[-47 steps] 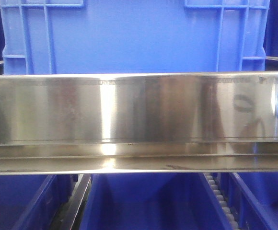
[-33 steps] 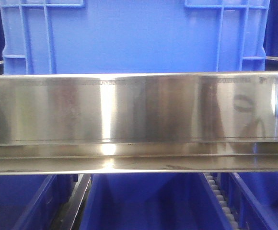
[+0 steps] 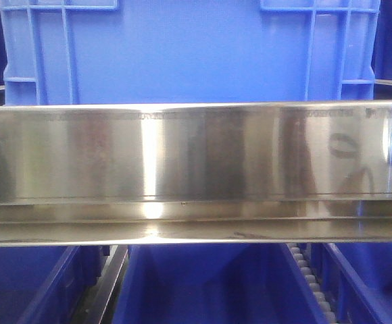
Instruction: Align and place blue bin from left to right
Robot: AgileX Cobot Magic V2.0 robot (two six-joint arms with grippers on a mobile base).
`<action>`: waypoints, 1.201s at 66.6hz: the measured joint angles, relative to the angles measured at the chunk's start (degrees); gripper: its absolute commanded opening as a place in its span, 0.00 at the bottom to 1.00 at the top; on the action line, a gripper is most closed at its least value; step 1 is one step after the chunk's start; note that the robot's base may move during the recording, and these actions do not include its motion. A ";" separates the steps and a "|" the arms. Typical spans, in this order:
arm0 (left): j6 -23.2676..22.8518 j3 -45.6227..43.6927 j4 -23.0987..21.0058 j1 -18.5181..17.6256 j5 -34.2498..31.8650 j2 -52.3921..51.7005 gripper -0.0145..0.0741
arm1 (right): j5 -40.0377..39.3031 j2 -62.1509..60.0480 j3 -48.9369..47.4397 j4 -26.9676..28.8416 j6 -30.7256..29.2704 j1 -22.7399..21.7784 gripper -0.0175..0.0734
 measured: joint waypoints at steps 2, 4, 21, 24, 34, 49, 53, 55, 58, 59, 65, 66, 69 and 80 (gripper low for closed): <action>0.00 0.00 0.00 0.00 0.00 0.00 0.04 | 0.00 0.00 0.00 0.00 0.00 0.00 0.11; 0.00 0.00 0.00 0.00 0.00 0.00 0.04 | 0.00 0.00 0.00 0.00 0.00 0.00 0.11; 0.00 0.00 0.00 0.00 0.00 0.00 0.04 | -0.41 0.00 0.00 0.00 0.00 0.00 0.11; 0.00 0.00 0.00 0.00 0.00 0.00 0.04 | -0.56 0.00 0.00 0.00 0.00 0.00 0.11; 0.00 0.00 0.00 0.00 0.00 0.00 0.04 | -1.15 0.00 0.00 0.00 0.00 0.00 0.11; 0.00 0.00 -0.41 0.00 -2.07 0.00 0.04 | -4.90 0.00 0.00 0.00 0.00 0.00 0.11; 0.00 -0.49 -1.31 0.00 -2.18 0.00 0.04 | -6.94 0.00 0.00 0.00 0.00 0.00 0.11; 0.00 -1.17 -1.98 0.00 -1.43 0.00 0.04 | -7.40 0.00 0.00 0.00 0.00 0.00 0.11; 0.00 -2.83 -2.58 0.00 0.96 0.00 0.04 | -7.79 -0.09 0.00 0.00 0.00 0.00 0.11; 0.00 -3.88 -2.59 0.00 1.85 0.00 0.04 | -7.79 -0.09 0.00 0.00 0.00 0.00 0.11; 0.00 -9.01 -2.95 0.00 8.71 -0.04 0.04 | -6.35 -0.09 -2.10 0.00 0.00 0.00 0.11; 0.00 -9.79 -2.95 0.00 9.59 -0.04 0.04 | -5.97 -0.09 -2.69 0.00 0.00 0.00 0.11; 0.00 -12.31 -2.98 0.00 11.66 -0.13 0.04 | -4.52 -0.09 -5.06 0.00 0.00 0.00 0.11; 0.00 -19.33 -2.98 0.00 14.19 0.27 0.04 | 2.22 -0.23 -14.30 0.00 0.00 0.00 0.11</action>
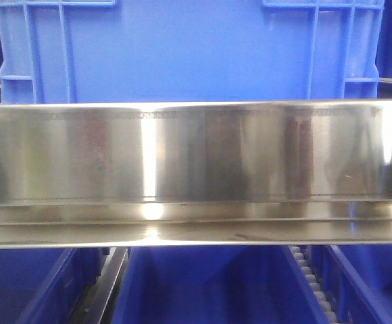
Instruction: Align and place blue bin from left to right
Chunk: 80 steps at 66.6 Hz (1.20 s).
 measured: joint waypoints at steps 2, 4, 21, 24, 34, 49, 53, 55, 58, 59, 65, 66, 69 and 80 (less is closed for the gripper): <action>0.00 -1.31 0.00 0.00 0.15 0.59 0.04 | 1.70 0.02 -1.94 0.00 0.00 0.00 0.11; 0.00 -2.33 0.00 0.00 0.27 1.08 0.04 | 3.42 0.23 -3.85 0.00 0.00 0.00 0.11; 0.00 -13.53 -0.09 0.00 3.52 10.37 0.04 | 10.27 7.10 -15.98 0.00 0.00 0.00 0.11; 0.00 -15.62 -0.09 0.00 5.03 12.62 0.04 | 10.83 8.79 -18.14 0.00 0.00 0.00 0.11; 0.00 -23.40 -0.09 0.00 8.32 20.26 0.04 | 14.71 14.55 -25.67 0.00 0.00 0.00 0.11; 0.00 -32.76 -0.09 0.00 9.02 31.13 0.04 | 17.19 25.69 -34.41 0.00 0.00 0.00 0.11; 0.00 -34.58 -0.09 0.00 9.02 33.71 0.04 | 17.53 28.27 -35.82 0.00 0.00 0.00 0.11; 0.00 -35.35 -0.09 0.00 9.02 34.95 0.04 | 17.66 29.86 -36.47 0.00 0.00 0.00 0.11; 0.00 -36.07 -0.09 0.00 8.91 36.20 0.04 | 17.80 31.89 -37.06 0.00 0.00 0.00 0.11; 0.00 -36.21 -0.09 0.00 8.80 36.57 0.04 | 17.89 32.43 -37.22 0.00 0.00 0.00 0.11; 0.00 -36.46 -0.09 0.00 8.43 38.28 0.04 | 17.65 35.39 -37.68 0.00 0.00 0.00 0.11; 0.00 -36.46 -0.09 0.00 8.43 38.41 0.04 | 17.50 35.96 -37.68 0.00 0.00 0.00 0.11; 0.00 -36.46 -0.09 0.00 8.31 38.68 0.04 | 17.21 37.01 -37.68 0.00 0.00 0.00 0.11; 0.00 -36.46 -0.09 0.00 7.83 38.81 0.04 | 16.57 39.93 -37.68 0.00 0.00 0.00 0.11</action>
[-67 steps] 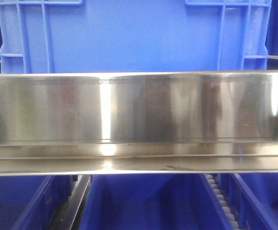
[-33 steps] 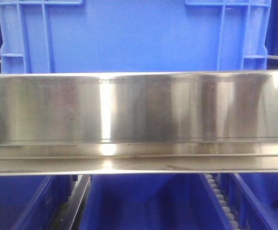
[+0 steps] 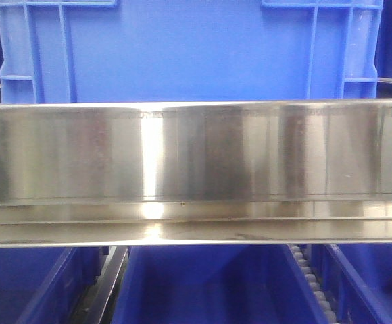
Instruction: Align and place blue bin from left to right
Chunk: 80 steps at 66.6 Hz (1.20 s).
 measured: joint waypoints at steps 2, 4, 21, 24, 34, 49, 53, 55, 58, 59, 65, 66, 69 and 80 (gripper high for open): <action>0.00 0.00 0.00 0.00 -0.39 0.00 0.04 | 0.00 0.15 0.00 0.00 0.00 0.00 0.11; 0.00 -0.04 0.00 0.00 -0.78 0.00 0.04 | 0.00 0.30 0.00 0.00 0.00 0.00 0.11; 0.00 -0.04 0.00 0.00 -3.33 0.00 0.04 | -0.60 0.41 -0.09 0.00 0.00 0.00 0.11; 0.00 -0.04 0.00 0.00 -3.43 0.00 0.04 | -0.73 0.41 -0.09 0.00 0.00 0.00 0.11; 0.00 -0.04 0.00 0.00 -4.44 0.00 0.04 | -0.73 0.41 -0.22 0.00 0.00 0.00 0.11; 0.00 -0.04 -0.69 0.00 -6.78 0.00 0.04 | -0.81 0.41 -0.22 0.00 0.00 0.00 0.11; 0.00 -0.13 -2.32 0.00 -6.78 0.12 0.04 | -0.81 0.41 -0.22 0.00 0.00 0.00 0.11; 0.00 -0.40 -3.39 0.00 -6.64 0.26 0.04 | -0.81 0.41 -0.22 0.00 0.00 0.00 0.11; 0.00 -1.49 -4.40 0.00 -5.44 1.15 0.04 | -0.81 0.41 -0.49 0.00 0.00 0.00 0.11; 0.00 -1.93 -4.56 0.00 -4.93 1.46 0.04 | -0.69 0.41 -0.70 0.00 0.00 0.00 0.11; 0.00 -6.14 -5.09 0.00 0.48 4.28 0.04 | 0.66 0.82 -2.64 0.00 0.00 0.00 0.11; 0.00 -6.94 -5.13 0.00 1.47 4.82 0.04 | 0.92 0.96 -3.07 0.00 0.00 0.00 0.11; 0.00 -9.91 -5.24 0.00 4.88 6.99 0.04 | 1.98 1.47 -4.73 0.00 0.00 0.00 0.11; 0.00 -18.77 -5.24 0.00 11.69 15.33 0.04 | 7.18 6.09 -10.58 0.00 0.00 0.00 0.11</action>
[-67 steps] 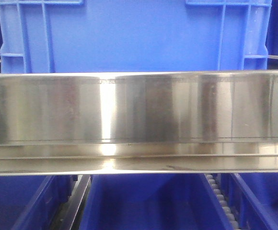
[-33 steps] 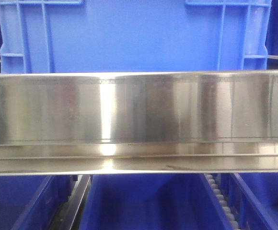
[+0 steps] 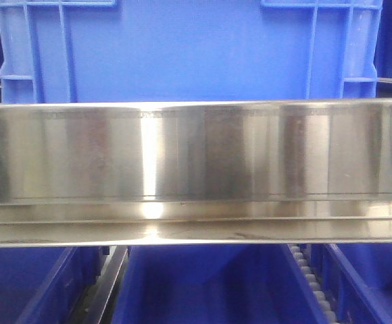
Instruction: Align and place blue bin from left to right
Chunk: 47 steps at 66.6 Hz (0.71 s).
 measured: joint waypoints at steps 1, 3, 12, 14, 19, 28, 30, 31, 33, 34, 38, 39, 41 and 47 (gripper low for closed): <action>0.00 -0.85 0.00 0.00 0.28 0.70 0.04 | 0.51 0.52 -0.45 0.00 0.00 0.00 0.11; 0.00 -1.89 0.00 0.00 0.97 2.41 0.04 | 1.58 1.59 -1.32 0.04 0.00 0.00 0.11; 0.00 -6.11 -1.09 0.00 3.16 7.98 0.04 | 5.62 7.78 -5.53 0.14 0.00 0.00 0.11; 0.00 -6.68 -1.47 0.00 3.64 9.09 0.04 | 6.29 9.00 -6.34 0.29 0.00 0.00 0.11; 0.00 -7.89 -1.70 -0.72 4.36 11.14 0.04 | 8.12 12.03 -8.74 0.40 0.00 0.00 0.11; 0.00 -9.79 -1.70 -4.18 4.87 14.86 0.04 | 9.60 16.85 -12.89 0.63 0.00 0.13 0.11; 0.00 -10.14 -1.70 -5.07 4.86 15.56 0.04 | 9.81 17.84 -13.94 0.63 0.40 0.27 0.11; 0.00 -10.29 -1.70 -5.51 4.86 15.93 0.04 | 10.07 18.60 -14.35 0.63 0.65 0.36 0.11; 0.00 -10.62 -1.41 -6.40 4.88 16.65 0.04 | 10.51 19.59 -15.17 0.63 1.39 0.63 0.11; 0.00 -10.92 -1.09 -7.06 4.99 17.02 0.04 | 10.79 20.08 -15.58 0.63 2.05 0.75 0.11; 0.00 -11.67 -0.11 -8.77 4.99 18.74 0.04 | 12.42 22.32 -17.54 0.63 3.43 1.35 0.11; 0.00 -11.90 0.25 -9.20 5.10 19.13 0.04 | 12.76 22.82 -17.97 0.63 3.71 1.71 0.11; -0.81 -12.51 1.18 -10.20 5.10 20.21 0.04 | 13.60 24.04 -19.01 0.63 4.45 2.24 0.11; -5.45 -14.71 5.76 -12.63 5.23 23.19 0.04 | 15.50 27.18 -21.64 0.63 6.13 3.70 0.11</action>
